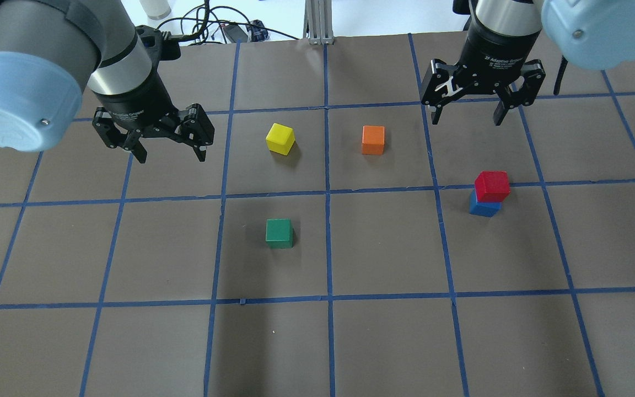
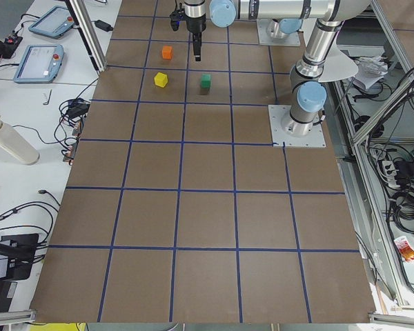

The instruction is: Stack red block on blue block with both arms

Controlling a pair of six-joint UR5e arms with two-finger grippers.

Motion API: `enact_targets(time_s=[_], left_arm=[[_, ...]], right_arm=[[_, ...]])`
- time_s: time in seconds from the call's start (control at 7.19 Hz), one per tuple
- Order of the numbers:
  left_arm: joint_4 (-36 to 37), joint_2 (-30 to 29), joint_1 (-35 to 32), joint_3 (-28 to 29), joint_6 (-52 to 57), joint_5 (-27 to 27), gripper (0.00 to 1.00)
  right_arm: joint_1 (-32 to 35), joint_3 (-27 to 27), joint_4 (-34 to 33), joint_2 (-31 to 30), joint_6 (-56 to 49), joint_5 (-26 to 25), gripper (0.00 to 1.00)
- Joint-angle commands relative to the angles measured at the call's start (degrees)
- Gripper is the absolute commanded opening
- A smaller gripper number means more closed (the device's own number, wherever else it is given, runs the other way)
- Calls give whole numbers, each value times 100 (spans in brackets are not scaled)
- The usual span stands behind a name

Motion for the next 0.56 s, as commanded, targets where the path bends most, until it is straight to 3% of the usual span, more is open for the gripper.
enact_targets(time_s=[0.0, 0.42], left_arm=[[-2, -10, -14, -10, 2, -10, 100], [-2, -18, -31, -36, 11, -19, 100]], right_arm=[[0, -31, 1, -1, -7, -12, 100], [0, 13, 9, -19, -16, -3, 100]])
